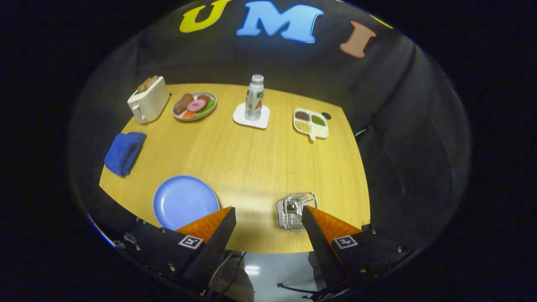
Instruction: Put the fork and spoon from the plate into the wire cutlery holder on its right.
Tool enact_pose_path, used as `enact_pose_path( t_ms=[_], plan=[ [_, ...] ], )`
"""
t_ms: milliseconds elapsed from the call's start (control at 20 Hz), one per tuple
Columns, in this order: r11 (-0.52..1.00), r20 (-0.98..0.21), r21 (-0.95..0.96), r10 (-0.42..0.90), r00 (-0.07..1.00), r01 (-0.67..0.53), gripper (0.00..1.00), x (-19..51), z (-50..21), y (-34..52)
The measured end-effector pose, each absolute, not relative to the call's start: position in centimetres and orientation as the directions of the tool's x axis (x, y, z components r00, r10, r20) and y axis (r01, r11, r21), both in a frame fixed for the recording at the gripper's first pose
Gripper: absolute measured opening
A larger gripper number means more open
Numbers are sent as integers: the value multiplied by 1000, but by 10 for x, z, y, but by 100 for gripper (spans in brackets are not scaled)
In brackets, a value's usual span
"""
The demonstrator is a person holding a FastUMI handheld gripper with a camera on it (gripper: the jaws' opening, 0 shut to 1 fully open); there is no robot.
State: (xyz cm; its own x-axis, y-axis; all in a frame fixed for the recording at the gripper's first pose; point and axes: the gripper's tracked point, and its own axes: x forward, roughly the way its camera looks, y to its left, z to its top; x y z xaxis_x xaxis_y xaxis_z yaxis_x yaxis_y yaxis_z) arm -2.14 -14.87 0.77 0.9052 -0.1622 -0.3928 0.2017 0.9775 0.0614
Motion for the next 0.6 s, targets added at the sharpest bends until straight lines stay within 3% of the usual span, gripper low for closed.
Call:
enact_pose_path(
  t_ms=[250,400,600],
  plan=[
    [962,-82,125,-234,969,242,97,-37,61,-130],
    [947,120,142,-306,944,289,97,-47,97,-129],
    [923,290,181,-379,879,339,96,-64,134,-118]
  ],
)
